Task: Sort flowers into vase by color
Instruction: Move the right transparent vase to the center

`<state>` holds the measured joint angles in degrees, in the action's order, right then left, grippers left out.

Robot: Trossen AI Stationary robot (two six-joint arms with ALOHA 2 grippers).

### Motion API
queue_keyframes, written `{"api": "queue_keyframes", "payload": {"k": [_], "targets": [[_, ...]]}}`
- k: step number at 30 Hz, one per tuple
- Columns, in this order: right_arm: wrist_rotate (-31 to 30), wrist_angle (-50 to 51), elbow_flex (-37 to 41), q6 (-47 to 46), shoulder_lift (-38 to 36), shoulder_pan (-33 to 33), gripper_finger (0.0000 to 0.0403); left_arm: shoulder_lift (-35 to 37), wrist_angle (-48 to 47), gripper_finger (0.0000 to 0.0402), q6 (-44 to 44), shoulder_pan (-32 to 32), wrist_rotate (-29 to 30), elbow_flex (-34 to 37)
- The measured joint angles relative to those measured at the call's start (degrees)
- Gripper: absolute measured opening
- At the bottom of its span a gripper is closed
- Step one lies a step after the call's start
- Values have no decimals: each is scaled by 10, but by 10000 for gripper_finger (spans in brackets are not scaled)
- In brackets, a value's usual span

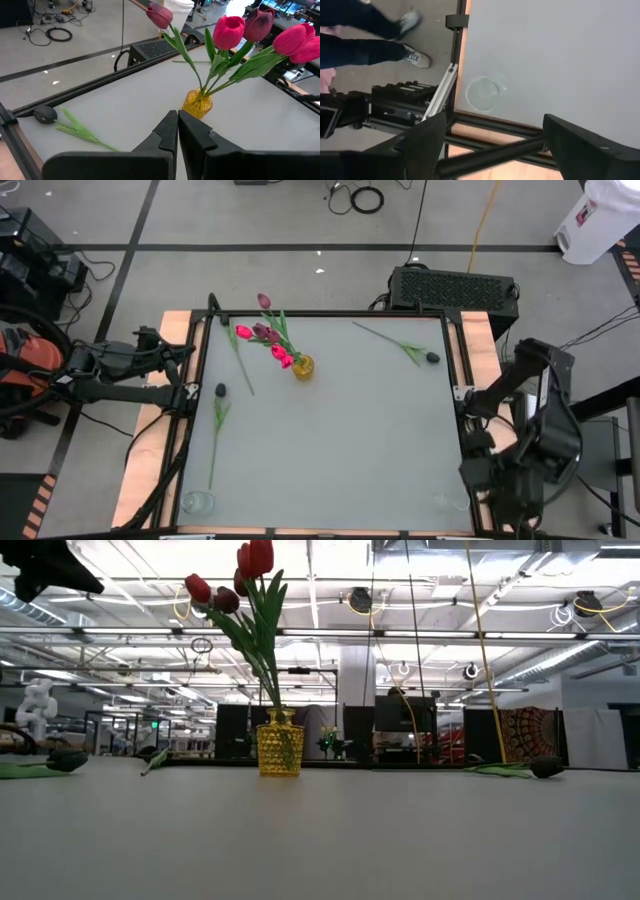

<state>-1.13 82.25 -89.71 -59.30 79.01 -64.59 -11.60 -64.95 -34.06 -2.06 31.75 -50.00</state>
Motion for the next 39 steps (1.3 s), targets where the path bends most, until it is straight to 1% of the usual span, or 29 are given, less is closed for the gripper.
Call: {"api": "queue_keyframes", "payload": {"k": [3,10,17,24,30,35,39], "targets": [[-3,-20,0,-5,25,-5,325,0,0,20,0,0,0,0],[-5,-23,0,-16,80,-4,325,0,0,20,0,0,0,0],[-10,-2,0,17,114,-4,325,0,0,20,0,0,0,0],[-66,21,1,32,131,-4,325,0,0,20,0,0,0,0],[-65,21,1,33,133,-4,325,0,0,20,0,0,0,0],[-65,23,1,15,133,-16,325,0,0,20,0,0,0,0],[-79,35,1,7,133,-24,325,0,0,20,0,0,0,0]]}}
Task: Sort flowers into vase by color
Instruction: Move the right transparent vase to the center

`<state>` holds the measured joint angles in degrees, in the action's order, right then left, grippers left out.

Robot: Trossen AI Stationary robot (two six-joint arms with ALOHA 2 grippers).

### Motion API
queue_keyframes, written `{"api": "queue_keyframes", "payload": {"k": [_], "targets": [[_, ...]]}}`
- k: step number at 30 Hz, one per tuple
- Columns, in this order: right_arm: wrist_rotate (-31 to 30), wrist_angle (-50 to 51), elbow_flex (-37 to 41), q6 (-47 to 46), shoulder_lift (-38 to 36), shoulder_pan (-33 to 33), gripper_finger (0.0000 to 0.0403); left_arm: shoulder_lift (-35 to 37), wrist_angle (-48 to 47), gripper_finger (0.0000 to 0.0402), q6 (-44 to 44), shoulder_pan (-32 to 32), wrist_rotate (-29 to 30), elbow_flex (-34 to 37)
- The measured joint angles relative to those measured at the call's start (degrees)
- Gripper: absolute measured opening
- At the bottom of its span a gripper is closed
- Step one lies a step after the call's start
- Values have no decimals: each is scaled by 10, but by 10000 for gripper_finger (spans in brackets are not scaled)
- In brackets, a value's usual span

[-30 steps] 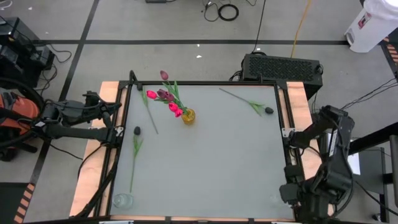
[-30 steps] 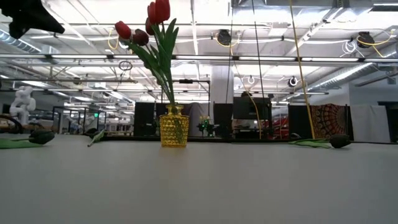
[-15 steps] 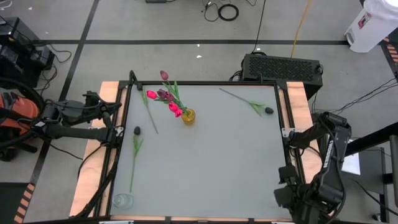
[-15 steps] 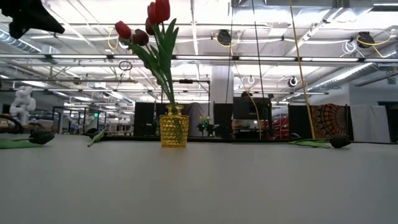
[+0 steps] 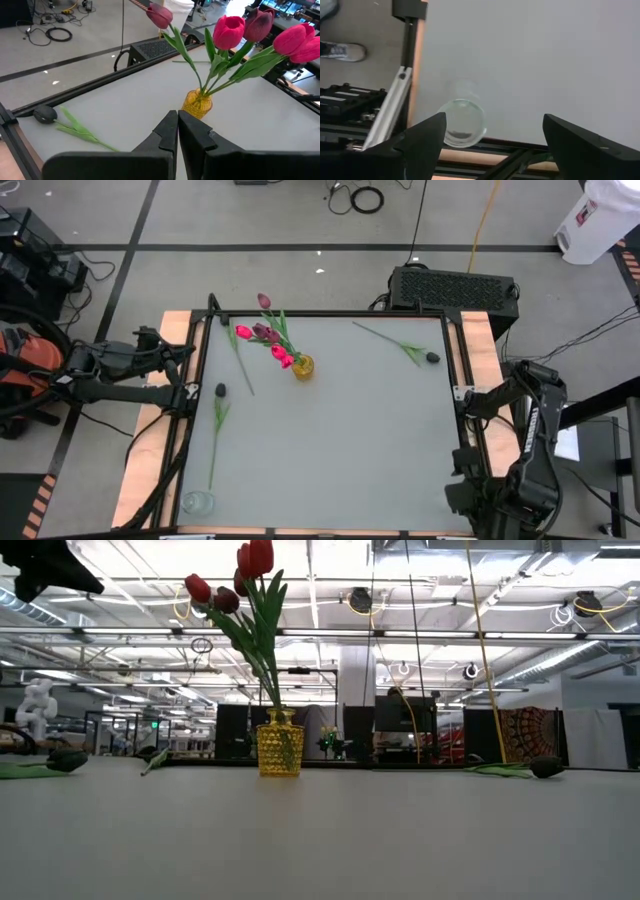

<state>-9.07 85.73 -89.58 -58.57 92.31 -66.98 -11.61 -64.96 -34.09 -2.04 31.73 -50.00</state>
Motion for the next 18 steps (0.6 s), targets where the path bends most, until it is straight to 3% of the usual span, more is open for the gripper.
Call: {"api": "queue_keyframes", "payload": {"k": [18], "targets": [[17,-32,60,-10,0,-7,325,0,0,20,0,0,0,0]]}}
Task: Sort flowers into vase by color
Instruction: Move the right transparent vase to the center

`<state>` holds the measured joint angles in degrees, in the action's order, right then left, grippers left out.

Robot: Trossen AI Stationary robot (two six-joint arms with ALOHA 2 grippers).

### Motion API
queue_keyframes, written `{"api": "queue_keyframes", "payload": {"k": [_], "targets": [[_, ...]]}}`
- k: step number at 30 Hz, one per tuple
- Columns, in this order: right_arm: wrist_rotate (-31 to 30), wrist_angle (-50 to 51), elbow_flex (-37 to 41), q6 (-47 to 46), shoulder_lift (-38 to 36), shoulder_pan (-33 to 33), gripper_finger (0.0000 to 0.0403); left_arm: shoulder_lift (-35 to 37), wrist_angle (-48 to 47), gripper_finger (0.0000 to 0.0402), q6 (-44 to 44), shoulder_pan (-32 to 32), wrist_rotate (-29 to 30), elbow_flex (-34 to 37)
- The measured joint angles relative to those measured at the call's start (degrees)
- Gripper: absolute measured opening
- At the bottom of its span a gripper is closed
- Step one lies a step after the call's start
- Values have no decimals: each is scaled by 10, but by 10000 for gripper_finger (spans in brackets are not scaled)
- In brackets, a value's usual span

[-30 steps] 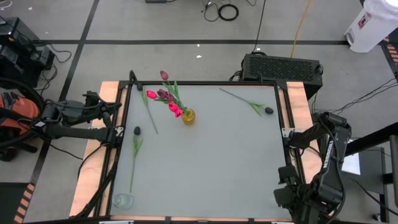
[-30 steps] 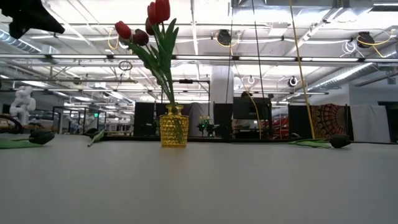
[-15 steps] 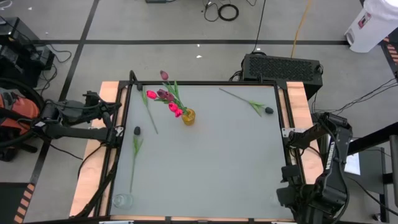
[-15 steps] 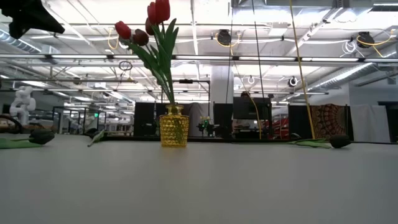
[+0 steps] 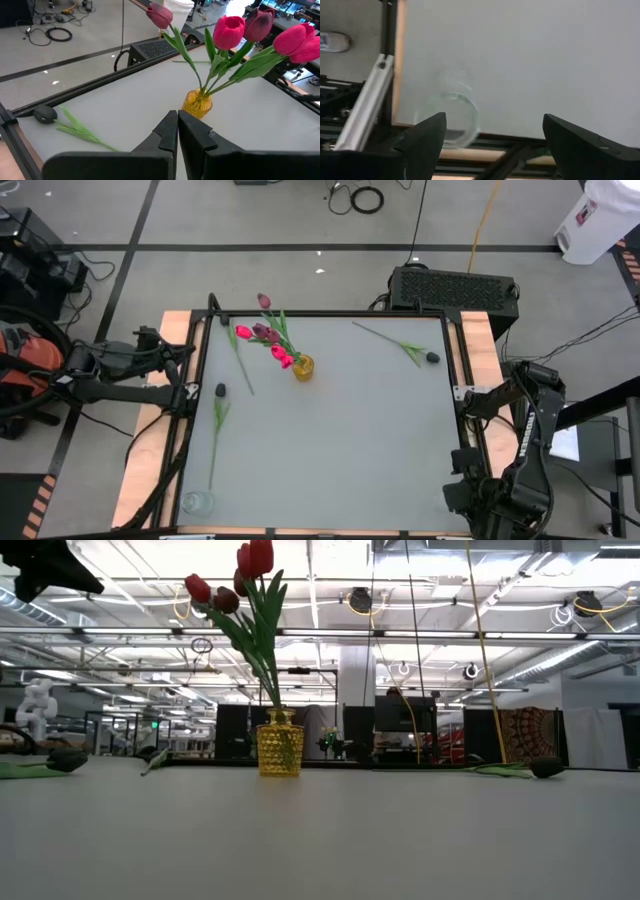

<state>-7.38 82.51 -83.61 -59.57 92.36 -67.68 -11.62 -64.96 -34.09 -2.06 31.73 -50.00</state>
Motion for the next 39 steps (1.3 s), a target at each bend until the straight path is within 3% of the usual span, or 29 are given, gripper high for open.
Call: {"api": "queue_keyframes", "payload": {"k": [22,39], "targets": [[15,-46,44,3,0,0,311,0,0,20,0,0,0,0],[18,-65,44,5,0,0,126,0,0,20,0,0,0,0]]}}
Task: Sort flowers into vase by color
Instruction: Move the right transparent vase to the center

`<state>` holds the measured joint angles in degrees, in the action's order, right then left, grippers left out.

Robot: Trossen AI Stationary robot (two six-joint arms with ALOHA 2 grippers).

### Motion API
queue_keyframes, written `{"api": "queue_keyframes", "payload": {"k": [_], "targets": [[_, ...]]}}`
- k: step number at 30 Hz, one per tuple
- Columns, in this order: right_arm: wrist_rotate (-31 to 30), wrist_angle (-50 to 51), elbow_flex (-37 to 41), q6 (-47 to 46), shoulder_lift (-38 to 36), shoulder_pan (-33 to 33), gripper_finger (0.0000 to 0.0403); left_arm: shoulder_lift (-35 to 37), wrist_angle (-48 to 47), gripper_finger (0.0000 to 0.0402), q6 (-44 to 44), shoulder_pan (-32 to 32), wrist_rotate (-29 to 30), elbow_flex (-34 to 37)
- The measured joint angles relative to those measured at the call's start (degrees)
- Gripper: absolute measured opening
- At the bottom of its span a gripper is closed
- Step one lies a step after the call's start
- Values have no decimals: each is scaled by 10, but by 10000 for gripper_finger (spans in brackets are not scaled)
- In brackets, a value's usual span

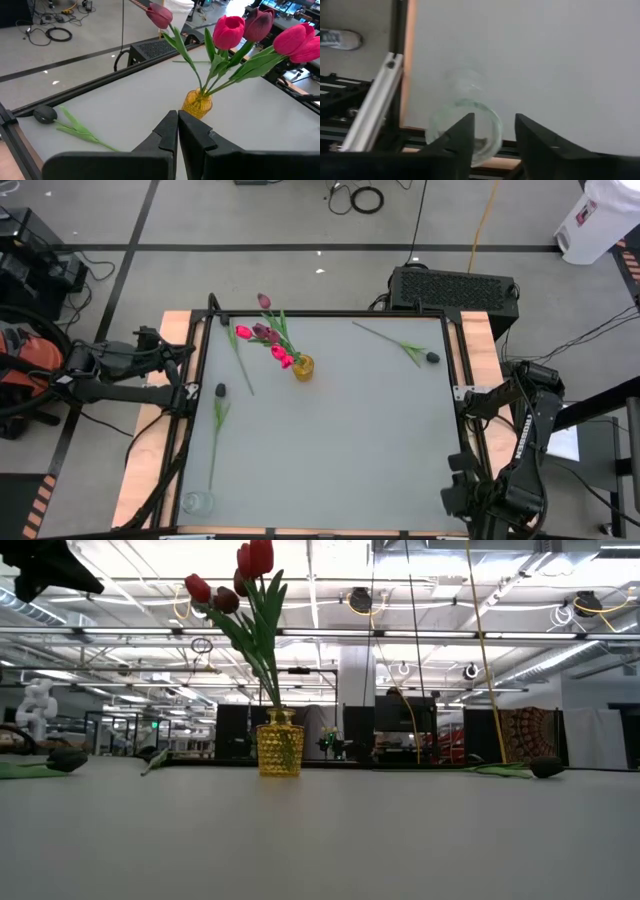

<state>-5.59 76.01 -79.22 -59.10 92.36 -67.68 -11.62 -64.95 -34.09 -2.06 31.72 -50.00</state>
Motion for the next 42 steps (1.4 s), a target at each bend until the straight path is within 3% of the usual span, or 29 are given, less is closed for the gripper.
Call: {"api": "queue_keyframes", "payload": {"k": [16,33,42], "targets": [[31,-28,-1,13,-1,0,9,0,0,20,0,0,0,0],[34,-37,-1,-1,-4,6,1,0,0,20,0,0,0,0],[25,-51,0,-18,-53,47,0,0,0,20,0,0,0,0]]}}
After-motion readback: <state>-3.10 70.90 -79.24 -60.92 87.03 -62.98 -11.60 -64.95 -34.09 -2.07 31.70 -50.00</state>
